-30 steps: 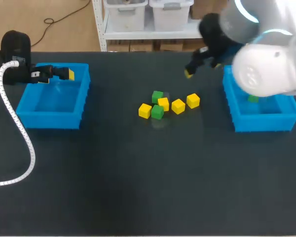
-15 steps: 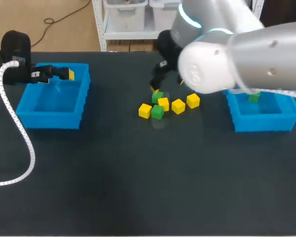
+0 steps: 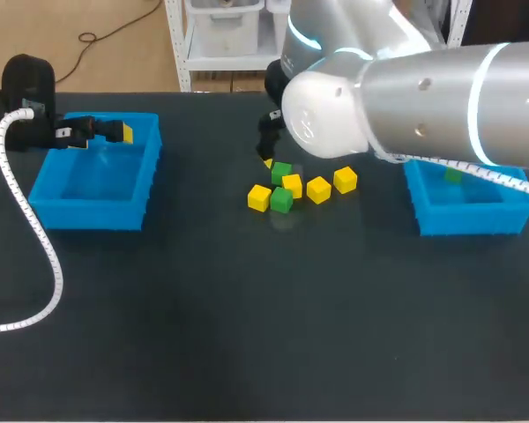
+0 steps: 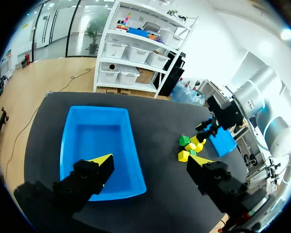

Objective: Put the green cubes in the right bin and the yellow cubes in the left bin.

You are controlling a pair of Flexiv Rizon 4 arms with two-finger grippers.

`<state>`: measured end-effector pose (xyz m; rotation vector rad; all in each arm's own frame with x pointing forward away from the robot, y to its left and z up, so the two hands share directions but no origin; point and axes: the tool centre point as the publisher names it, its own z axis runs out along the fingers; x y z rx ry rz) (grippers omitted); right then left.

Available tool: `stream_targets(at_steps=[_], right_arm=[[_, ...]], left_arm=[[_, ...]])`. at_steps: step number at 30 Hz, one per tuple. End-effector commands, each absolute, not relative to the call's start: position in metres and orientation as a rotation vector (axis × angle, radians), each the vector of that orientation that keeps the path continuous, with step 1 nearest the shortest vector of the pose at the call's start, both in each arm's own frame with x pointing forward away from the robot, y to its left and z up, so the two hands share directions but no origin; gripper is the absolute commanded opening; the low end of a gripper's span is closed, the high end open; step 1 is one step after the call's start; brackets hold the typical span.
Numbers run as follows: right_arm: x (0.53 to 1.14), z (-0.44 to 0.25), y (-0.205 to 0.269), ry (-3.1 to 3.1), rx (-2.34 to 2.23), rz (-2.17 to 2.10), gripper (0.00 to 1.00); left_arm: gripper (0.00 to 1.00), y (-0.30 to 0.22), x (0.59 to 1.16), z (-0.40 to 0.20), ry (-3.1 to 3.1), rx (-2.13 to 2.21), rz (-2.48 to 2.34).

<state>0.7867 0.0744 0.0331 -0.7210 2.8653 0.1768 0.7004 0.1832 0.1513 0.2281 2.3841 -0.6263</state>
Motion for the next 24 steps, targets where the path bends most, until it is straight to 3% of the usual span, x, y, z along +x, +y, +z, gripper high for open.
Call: stream_targets(at_steps=[1, 7, 21, 24], right_arm=[[0.808, 0.020, 0.081, 2.923, -0.709, 0.172, 1.00], [0.824, 0.014, 0.079, 2.966, -0.512, 0.225, 1.00], [0.824, 0.014, 0.079, 2.966, -0.512, 0.225, 1.00], [0.808, 0.032, 0.060, 2.990, -0.376, 0.163, 1.00]], left_arm=[[1.00, 0.185, 0.700, 0.150, 2.375, 0.231, -0.635], [1.00, 0.185, 0.700, 0.150, 2.375, 0.231, -0.635], [1.00, 0.185, 0.700, 0.150, 2.375, 0.231, -0.635], [1.00, 0.185, 0.700, 0.150, 2.375, 0.231, -0.635]])
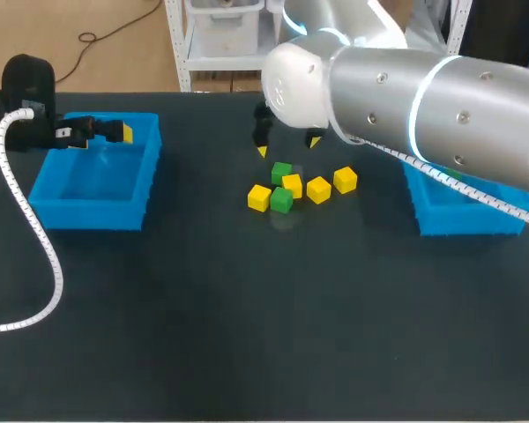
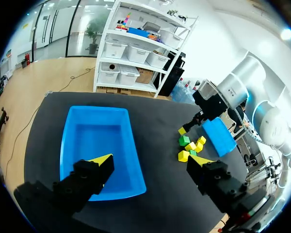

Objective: Put the green cubes in the right bin and the yellow cubes in the left bin.

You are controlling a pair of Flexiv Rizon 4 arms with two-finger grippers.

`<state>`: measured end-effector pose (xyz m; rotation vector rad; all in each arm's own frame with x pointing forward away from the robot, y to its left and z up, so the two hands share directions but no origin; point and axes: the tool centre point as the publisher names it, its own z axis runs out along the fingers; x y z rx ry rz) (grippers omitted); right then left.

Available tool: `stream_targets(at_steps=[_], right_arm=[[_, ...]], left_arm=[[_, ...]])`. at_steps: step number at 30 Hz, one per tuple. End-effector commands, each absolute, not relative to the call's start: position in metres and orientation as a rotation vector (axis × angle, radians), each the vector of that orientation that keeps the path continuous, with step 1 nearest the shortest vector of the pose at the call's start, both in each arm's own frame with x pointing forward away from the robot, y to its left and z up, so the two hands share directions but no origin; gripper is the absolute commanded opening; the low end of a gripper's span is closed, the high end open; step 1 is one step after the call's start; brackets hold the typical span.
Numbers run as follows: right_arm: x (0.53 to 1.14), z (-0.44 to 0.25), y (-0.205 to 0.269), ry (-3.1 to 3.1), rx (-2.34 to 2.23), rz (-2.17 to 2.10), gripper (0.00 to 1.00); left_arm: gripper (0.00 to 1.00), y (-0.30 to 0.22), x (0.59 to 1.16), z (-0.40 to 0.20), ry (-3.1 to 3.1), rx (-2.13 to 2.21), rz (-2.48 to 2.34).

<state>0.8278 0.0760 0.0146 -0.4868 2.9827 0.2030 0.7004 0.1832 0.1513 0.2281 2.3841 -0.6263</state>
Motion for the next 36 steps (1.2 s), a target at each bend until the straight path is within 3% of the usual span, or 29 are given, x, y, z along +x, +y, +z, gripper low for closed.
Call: stream_targets(at_steps=[1, 36], right_arm=[[0.803, 0.036, 0.057, 2.990, -0.351, 0.149, 1.00], [0.801, 0.002, 0.092, 3.071, -0.138, 0.241, 1.00]], left_arm=[[1.00, 0.185, 0.700, 0.150, 2.375, 0.231, -0.635], [1.00, 0.185, 0.700, 0.150, 2.375, 0.231, -0.635]])
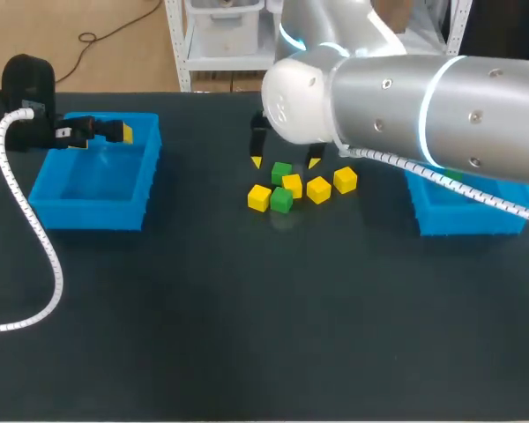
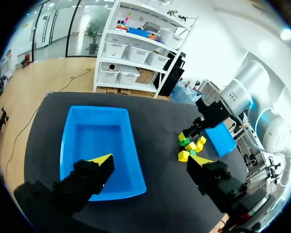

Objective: Put the green cubes in the right bin and the yellow cubes in the left bin.

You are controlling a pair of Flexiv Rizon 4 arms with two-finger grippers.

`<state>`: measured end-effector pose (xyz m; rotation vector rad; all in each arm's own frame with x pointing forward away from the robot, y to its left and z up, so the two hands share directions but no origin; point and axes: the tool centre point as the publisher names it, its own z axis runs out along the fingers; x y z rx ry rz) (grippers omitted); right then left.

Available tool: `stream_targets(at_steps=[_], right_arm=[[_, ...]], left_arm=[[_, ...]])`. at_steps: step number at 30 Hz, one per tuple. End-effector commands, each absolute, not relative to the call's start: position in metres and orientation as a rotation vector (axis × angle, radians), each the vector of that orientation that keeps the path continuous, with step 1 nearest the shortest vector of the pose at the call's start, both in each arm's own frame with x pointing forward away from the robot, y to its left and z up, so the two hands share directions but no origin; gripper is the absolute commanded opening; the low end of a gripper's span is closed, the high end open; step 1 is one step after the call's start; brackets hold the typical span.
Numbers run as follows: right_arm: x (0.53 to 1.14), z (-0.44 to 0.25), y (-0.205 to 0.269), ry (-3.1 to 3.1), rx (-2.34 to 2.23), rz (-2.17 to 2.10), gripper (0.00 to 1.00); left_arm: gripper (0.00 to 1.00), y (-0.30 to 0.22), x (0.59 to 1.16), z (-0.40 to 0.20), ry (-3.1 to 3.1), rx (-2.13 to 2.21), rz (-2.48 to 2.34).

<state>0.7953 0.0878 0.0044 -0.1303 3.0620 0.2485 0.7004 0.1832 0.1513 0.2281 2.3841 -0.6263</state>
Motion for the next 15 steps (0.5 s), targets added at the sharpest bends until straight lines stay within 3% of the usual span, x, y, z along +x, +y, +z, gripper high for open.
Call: stream_targets(at_steps=[1, 15], right_arm=[[0.8017, 0.0022, 0.0941, 3.072, -0.141, 0.241, 1.00], [0.7933, -0.0030, 0.0992, 3.088, -0.165, 0.212, 1.00]], left_arm=[[1.00, 0.1846, 0.6998, 0.1499, 2.375, 0.231, -0.635], [1.00, 0.1846, 0.6998, 0.1499, 2.375, 0.231, -0.635]])
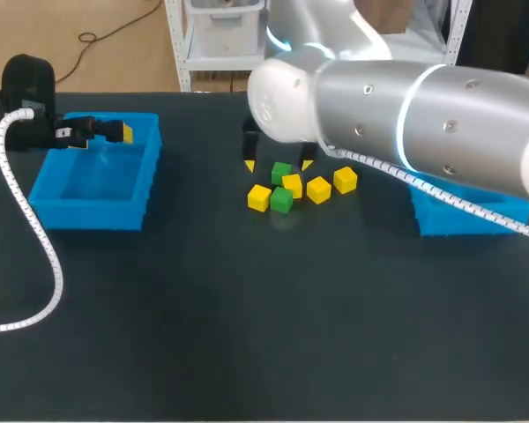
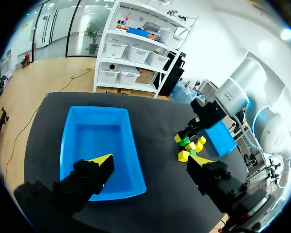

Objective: Put the green cubes in the right bin and the yellow cubes in the left bin.

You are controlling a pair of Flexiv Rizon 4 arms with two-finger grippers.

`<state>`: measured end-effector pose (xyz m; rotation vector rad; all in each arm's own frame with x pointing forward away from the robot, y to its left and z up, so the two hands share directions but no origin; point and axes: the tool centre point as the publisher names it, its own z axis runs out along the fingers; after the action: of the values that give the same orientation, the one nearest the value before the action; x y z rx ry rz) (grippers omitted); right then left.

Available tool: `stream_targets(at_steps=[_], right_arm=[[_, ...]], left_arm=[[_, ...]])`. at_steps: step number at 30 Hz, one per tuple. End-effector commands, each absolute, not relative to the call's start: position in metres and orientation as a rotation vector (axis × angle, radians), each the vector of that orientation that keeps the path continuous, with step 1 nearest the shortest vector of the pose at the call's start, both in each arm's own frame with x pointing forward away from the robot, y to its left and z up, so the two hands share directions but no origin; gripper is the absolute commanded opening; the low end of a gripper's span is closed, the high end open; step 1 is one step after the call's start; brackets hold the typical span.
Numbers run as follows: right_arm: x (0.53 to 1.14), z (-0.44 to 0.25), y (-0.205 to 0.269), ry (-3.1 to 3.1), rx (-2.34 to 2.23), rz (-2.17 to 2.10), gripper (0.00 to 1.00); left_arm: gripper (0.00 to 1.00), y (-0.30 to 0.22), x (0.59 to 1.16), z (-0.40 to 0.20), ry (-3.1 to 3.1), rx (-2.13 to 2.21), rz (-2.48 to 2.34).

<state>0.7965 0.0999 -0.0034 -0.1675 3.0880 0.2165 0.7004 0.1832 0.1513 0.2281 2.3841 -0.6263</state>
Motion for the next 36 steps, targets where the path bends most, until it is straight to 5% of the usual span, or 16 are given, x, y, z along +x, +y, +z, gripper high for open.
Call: stream_targets(at_steps=[1, 6, 9, 11, 14, 16, 36], right_arm=[[0.793, -0.004, 0.099, 3.090, -0.165, 0.209, 1.00], [0.792, -0.008, 0.097, 3.098, -0.160, 0.197, 1.00], [0.790, -0.006, 0.095, 3.097, -0.153, 0.184, 0.75], [0.789, -0.005, 0.093, 3.095, -0.151, 0.180, 0.47], [0.788, -0.005, 0.091, 3.091, -0.147, 0.178, 0.27], [0.788, -0.005, 0.091, 3.089, -0.144, 0.182, 0.00], [0.813, 0.049, 0.065, 2.868, -0.197, 0.278, 0.00]], left_arm=[[1.00, 0.185, 0.700, 0.150, 2.375, 0.231, -0.635], [1.00, 0.185, 0.700, 0.150, 2.375, 0.231, -0.635], [1.00, 0.185, 0.700, 0.150, 2.375, 0.231, -0.635], [1.00, 0.185, 0.700, 0.150, 2.375, 0.231, -0.635], [1.00, 0.185, 0.700, 0.150, 2.375, 0.231, -0.635], [1.00, 0.185, 0.700, 0.150, 2.375, 0.231, -0.635], [1.00, 0.185, 0.700, 0.150, 2.375, 0.231, -0.635]])
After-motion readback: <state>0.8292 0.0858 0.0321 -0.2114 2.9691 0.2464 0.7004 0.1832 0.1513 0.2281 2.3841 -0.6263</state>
